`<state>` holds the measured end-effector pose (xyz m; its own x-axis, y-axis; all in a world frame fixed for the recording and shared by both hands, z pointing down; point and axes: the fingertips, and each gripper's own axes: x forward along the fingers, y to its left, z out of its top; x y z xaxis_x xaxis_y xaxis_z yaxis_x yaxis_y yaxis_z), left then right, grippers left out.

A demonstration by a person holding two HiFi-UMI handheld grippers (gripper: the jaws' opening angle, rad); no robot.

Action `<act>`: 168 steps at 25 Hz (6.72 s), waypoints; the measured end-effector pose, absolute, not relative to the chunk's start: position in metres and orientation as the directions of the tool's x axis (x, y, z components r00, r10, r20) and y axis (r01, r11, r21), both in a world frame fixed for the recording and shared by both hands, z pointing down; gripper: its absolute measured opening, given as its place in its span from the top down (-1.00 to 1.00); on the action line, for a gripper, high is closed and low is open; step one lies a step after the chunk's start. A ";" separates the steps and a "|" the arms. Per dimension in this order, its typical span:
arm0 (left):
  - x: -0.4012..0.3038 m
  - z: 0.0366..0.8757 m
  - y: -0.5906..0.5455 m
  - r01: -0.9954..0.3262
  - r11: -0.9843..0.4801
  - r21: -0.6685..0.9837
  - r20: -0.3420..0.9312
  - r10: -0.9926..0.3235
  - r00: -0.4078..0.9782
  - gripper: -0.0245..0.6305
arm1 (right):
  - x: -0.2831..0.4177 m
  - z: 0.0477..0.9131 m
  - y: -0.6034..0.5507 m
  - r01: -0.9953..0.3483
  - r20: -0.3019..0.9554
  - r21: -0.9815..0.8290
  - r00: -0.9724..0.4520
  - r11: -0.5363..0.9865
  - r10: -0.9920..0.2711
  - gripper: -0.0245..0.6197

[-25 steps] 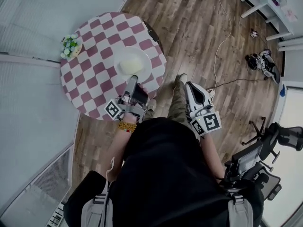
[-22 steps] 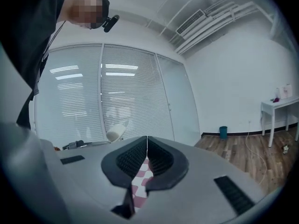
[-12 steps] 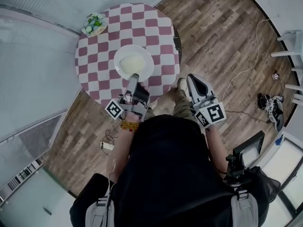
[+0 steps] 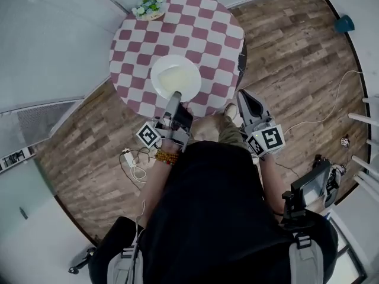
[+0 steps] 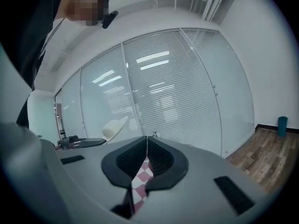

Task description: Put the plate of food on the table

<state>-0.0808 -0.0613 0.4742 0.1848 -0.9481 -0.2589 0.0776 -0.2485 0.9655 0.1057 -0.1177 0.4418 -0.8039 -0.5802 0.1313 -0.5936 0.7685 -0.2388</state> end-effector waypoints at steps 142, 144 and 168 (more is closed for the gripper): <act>-0.005 0.776 -0.057 -0.178 0.637 0.750 0.661 -0.721 0.205 0.84 | 0.195 0.547 -0.182 -0.522 0.313 -0.347 -0.848 0.779 -0.428 0.89; -0.003 0.770 -0.033 -0.217 0.643 0.734 0.678 -0.706 0.204 0.84 | 0.187 0.553 -0.184 -0.505 0.341 -0.347 -0.853 0.790 -0.395 0.89; -0.047 0.468 -0.093 -0.999 -0.030 0.014 0.207 -0.978 0.033 0.85 | 0.043 0.464 -0.159 -0.116 0.259 -0.070 -0.961 0.991 -0.094 0.89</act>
